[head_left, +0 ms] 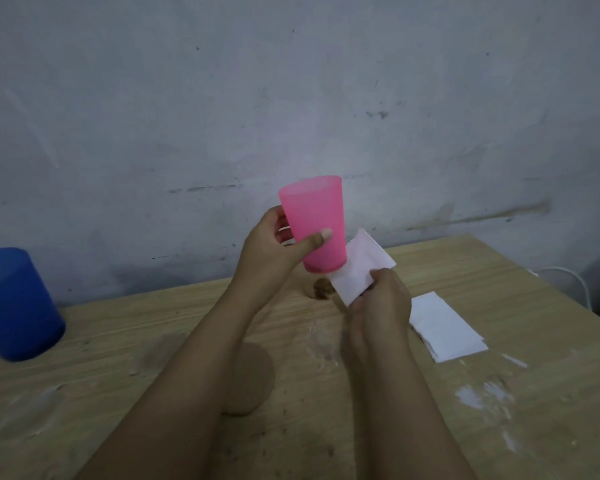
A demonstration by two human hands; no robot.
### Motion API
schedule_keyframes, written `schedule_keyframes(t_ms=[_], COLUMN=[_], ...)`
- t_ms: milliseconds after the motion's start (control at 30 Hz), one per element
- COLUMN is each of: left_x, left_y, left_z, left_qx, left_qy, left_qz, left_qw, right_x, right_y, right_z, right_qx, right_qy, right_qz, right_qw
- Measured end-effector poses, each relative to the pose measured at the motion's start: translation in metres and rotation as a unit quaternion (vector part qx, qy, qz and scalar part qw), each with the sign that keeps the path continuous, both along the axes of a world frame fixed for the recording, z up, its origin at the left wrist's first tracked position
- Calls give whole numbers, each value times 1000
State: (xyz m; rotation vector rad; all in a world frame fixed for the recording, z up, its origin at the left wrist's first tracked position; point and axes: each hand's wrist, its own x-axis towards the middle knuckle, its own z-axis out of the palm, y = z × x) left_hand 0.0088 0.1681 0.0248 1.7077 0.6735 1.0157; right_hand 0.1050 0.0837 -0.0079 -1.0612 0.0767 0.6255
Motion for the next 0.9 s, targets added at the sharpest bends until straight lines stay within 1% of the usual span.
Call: schedule_keyframes(t_ms=[67,167,233,300,367,500,700,900], left_x=[-1,0,1,2,2,1,1,-3], left_y=[-3,-8,-11,-12,-12,-8,-4,0], left_z=[8,16,19,19,18,17,11,11], left_qx=[-4,-8,-7,-5,-10,-16,-1,25], left_qy=[-12,-28,-30,-31,-37,-51,-43,-24], left_qz=[-5,-16,-18,-21,-21,-14,2,15], left_qw=[1000,999,999,999,999,998,999,999], right_x=[-2,-7,-9,-10,-11,-14,-15,-8], right_y=[-1,-4,-5,-5,-6,-5,-8,-9], right_z=[1,4,6,8,9,11,11,8], right_qx=[76,206,259,290,300,285,286,265], right_qy=[39,74,69,57,55,76,115,109], right_qz=[47,117,150,170,177,185,225,216], right_qw=[995,969,952,940,936,938,924,933])
